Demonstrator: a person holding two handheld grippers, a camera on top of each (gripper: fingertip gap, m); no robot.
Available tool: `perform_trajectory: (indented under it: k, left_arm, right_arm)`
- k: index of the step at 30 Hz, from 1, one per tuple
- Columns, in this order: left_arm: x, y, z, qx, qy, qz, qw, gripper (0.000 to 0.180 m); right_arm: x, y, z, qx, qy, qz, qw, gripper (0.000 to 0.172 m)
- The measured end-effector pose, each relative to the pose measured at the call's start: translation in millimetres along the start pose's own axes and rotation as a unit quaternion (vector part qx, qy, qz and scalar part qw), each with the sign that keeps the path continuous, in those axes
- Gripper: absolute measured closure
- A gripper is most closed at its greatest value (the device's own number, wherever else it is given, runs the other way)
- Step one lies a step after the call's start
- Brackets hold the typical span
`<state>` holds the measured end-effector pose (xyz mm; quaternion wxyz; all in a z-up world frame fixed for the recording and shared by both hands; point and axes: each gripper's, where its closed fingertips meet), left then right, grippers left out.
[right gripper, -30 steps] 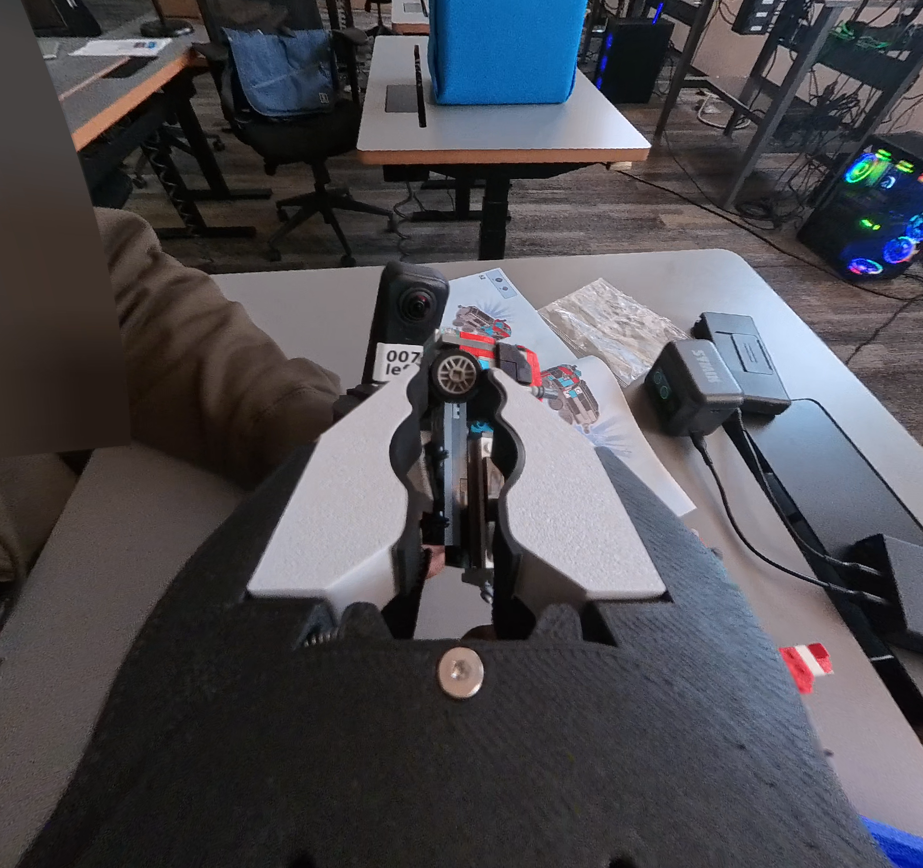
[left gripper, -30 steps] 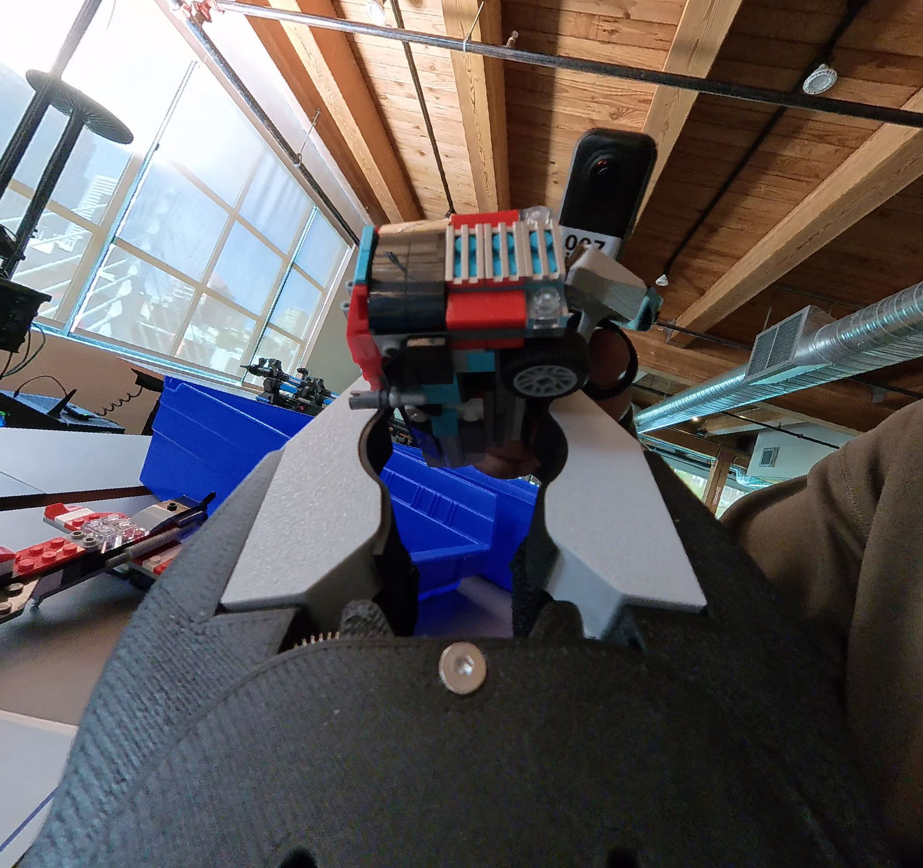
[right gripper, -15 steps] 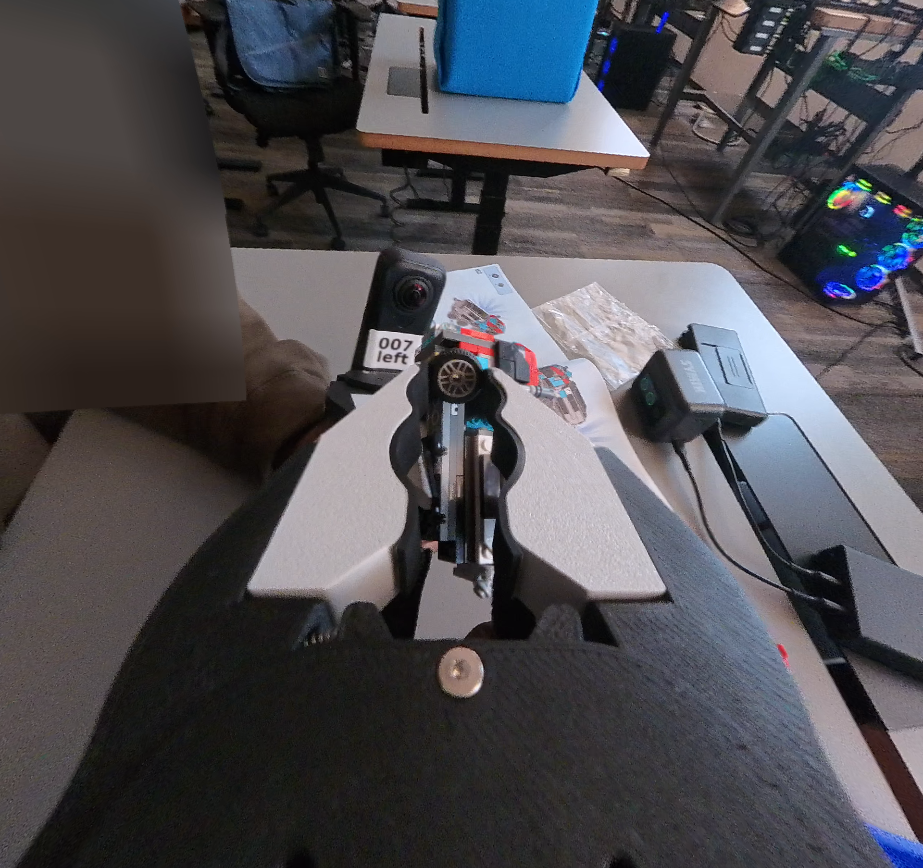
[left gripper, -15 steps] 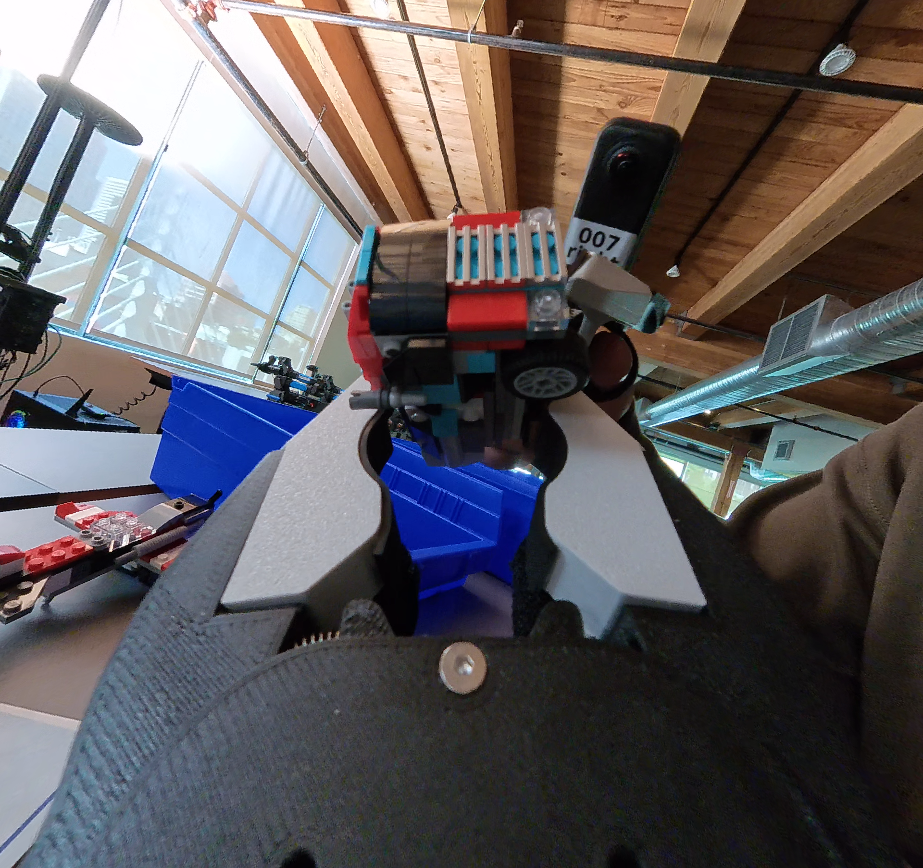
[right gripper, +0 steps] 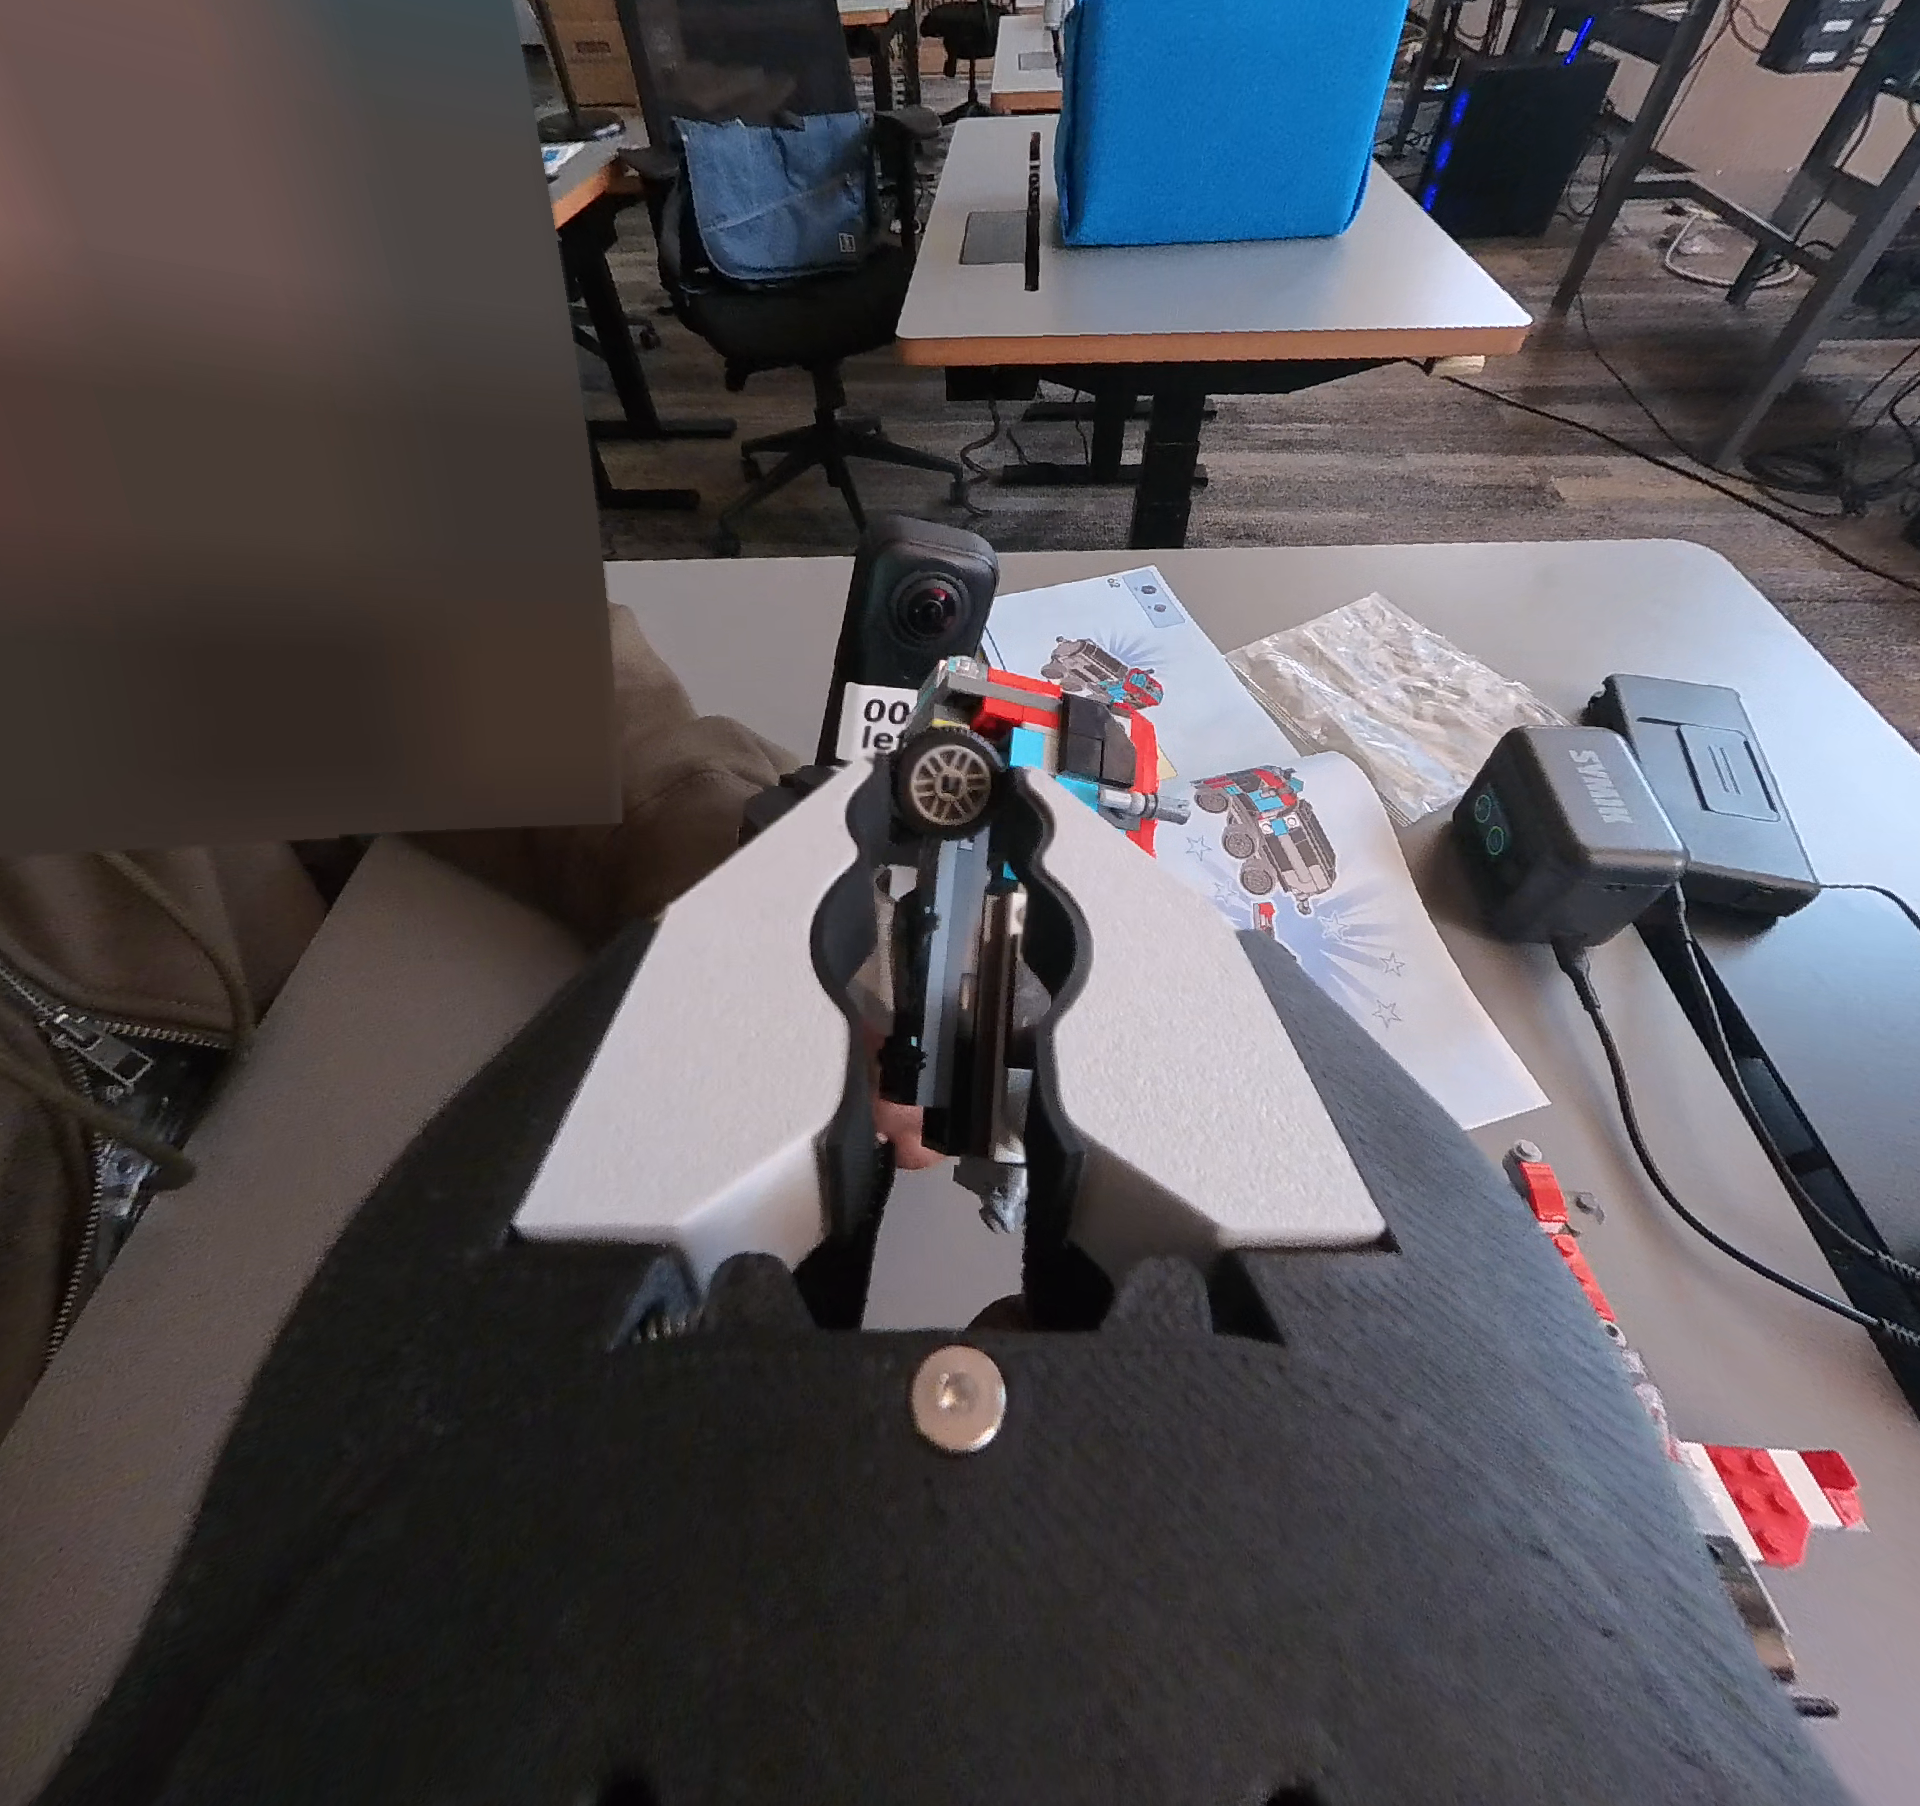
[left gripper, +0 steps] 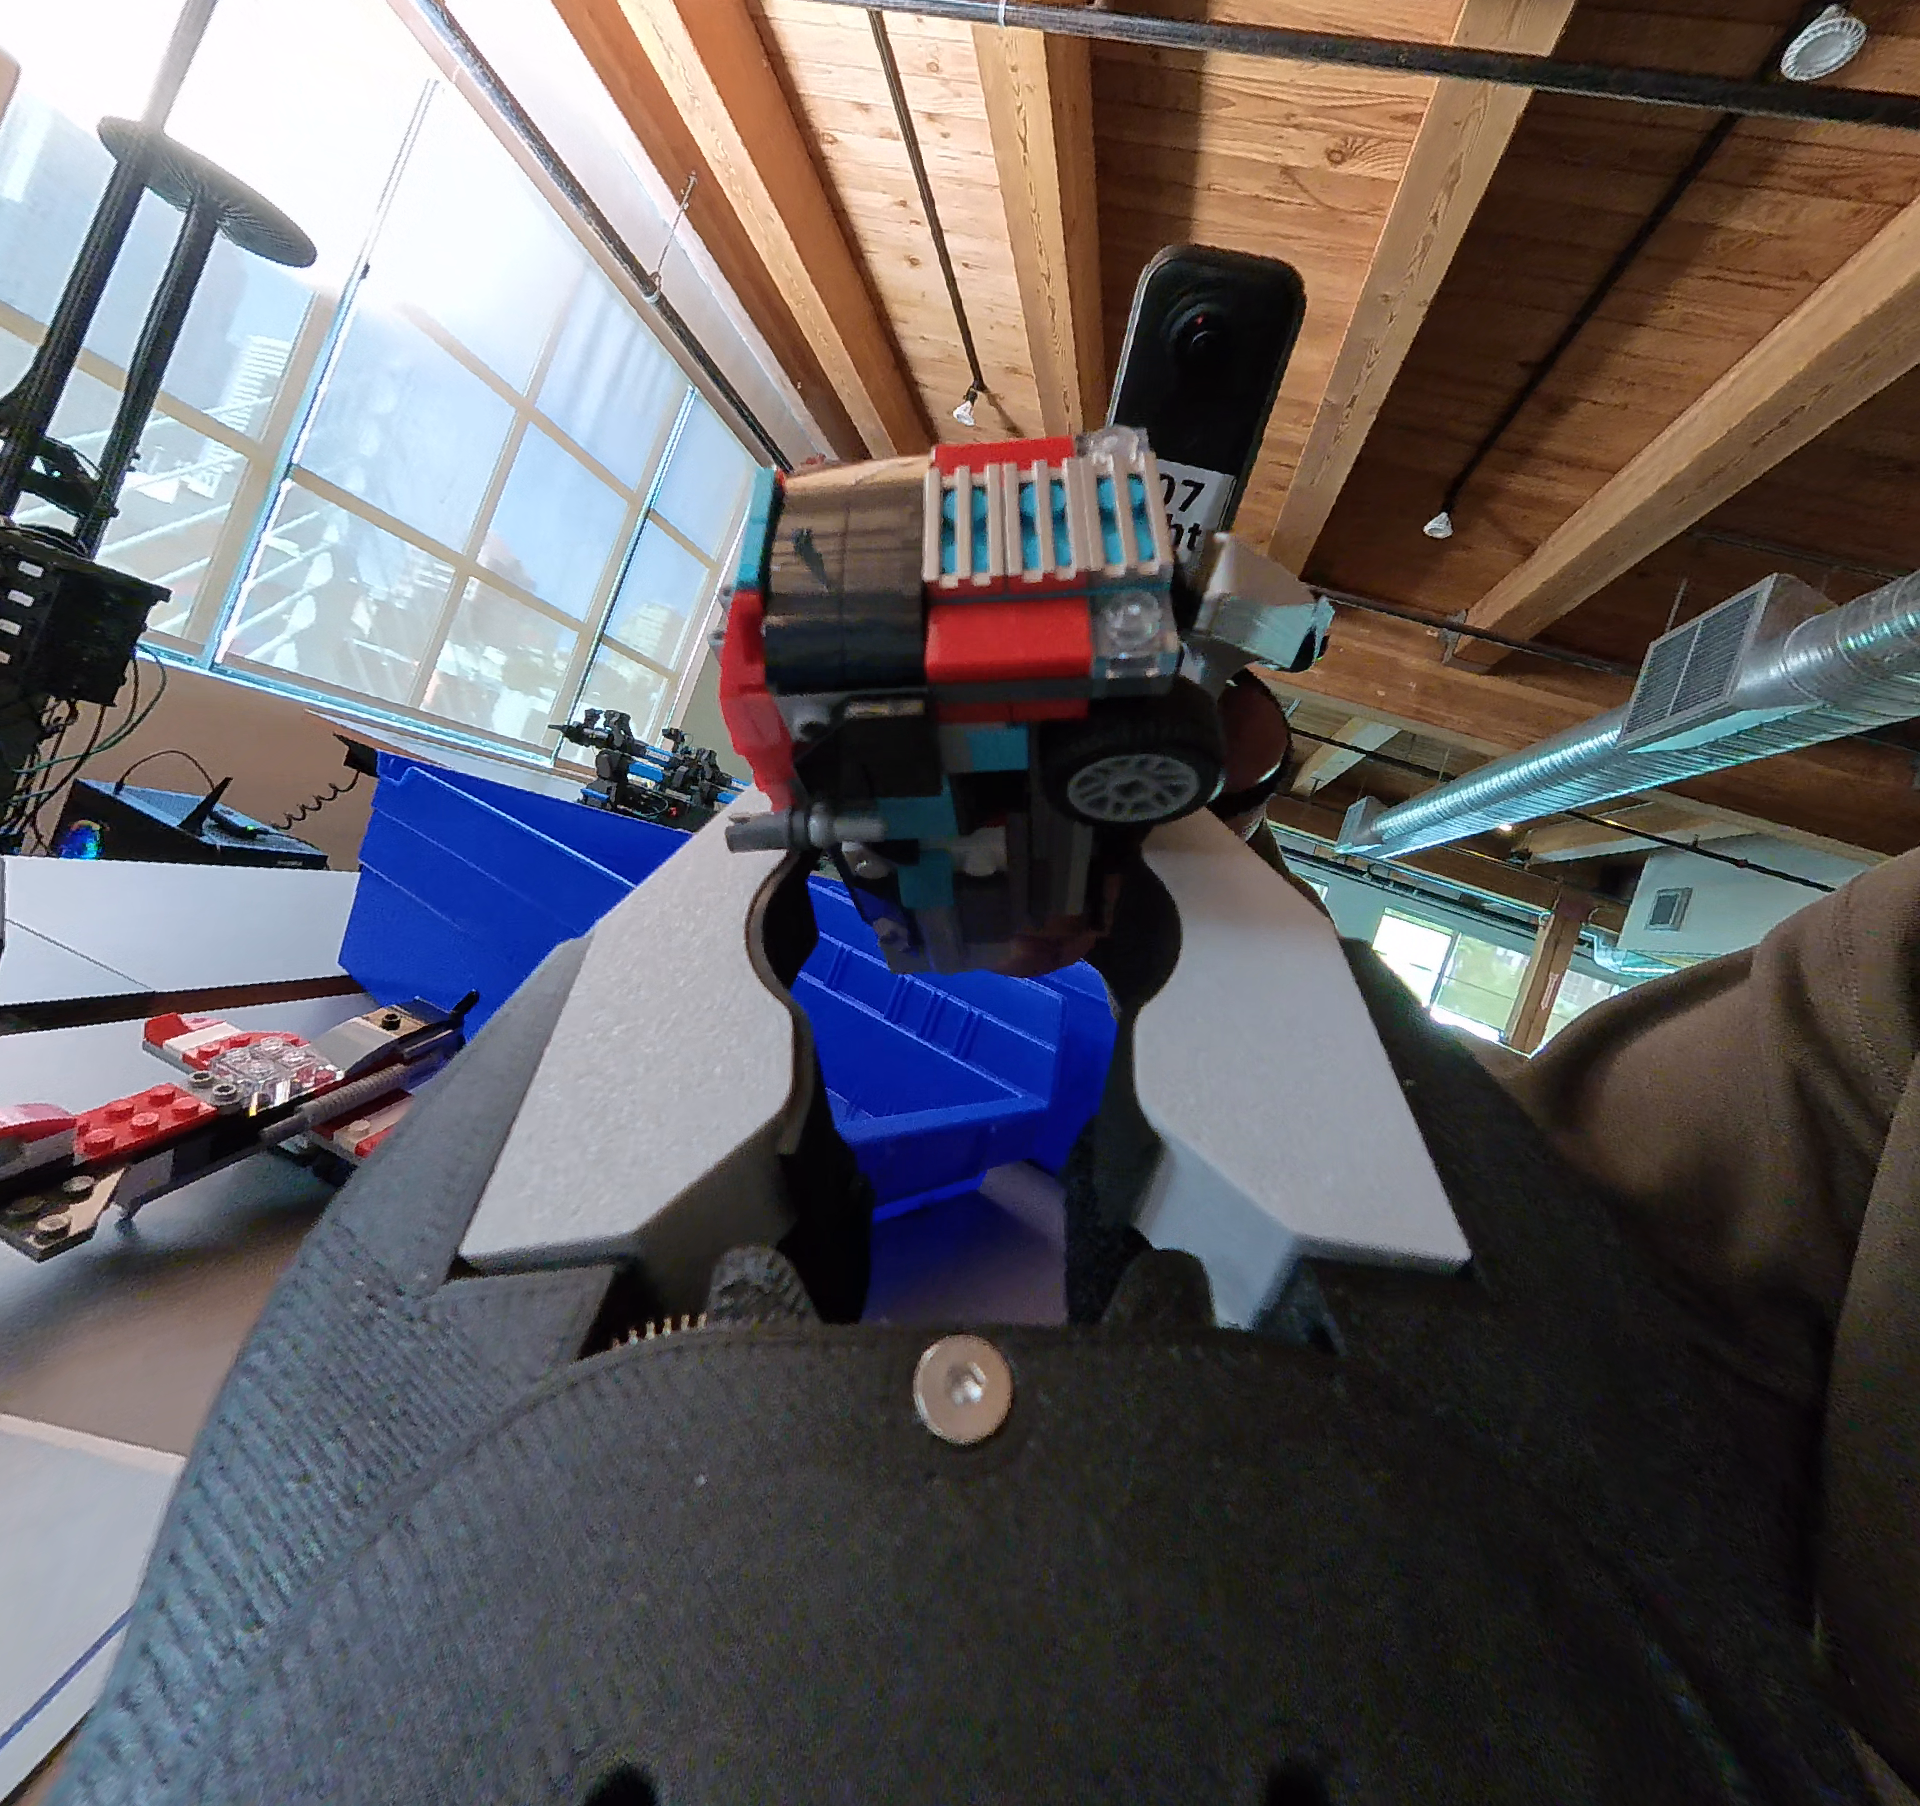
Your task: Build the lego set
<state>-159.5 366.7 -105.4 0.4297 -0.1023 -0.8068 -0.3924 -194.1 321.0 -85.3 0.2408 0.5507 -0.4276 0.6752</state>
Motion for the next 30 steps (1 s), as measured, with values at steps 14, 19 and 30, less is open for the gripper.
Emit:
perform_trajectory:
  k: [14,19,30]
  left_arm:
    - [-3.8,1.1,-0.8,-0.002,-0.001,0.011,1.000,0.123]
    - [-4.4,1.1,-0.2,0.000,-0.004,0.013,1.000,0.123]
    - [0.0,-0.3,-2.2,-0.010,-0.014,-0.002,1.000,0.123]
  right_arm:
    - [1.8,-1.5,0.5,-0.001,0.001,-0.001,1.000,0.150]
    - [0.9,-1.2,-0.4,-0.011,-0.007,0.007,1.000,0.150]
    - [1.8,2.8,-0.1,-0.057,-0.055,0.032,0.996,0.149]
Point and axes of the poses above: each gripper's, where its closed fingertips meet, y out along the fingers, x out of its top, z = x × y across the jaws, and after that the axes turned 2 degrees about -x, right-handed
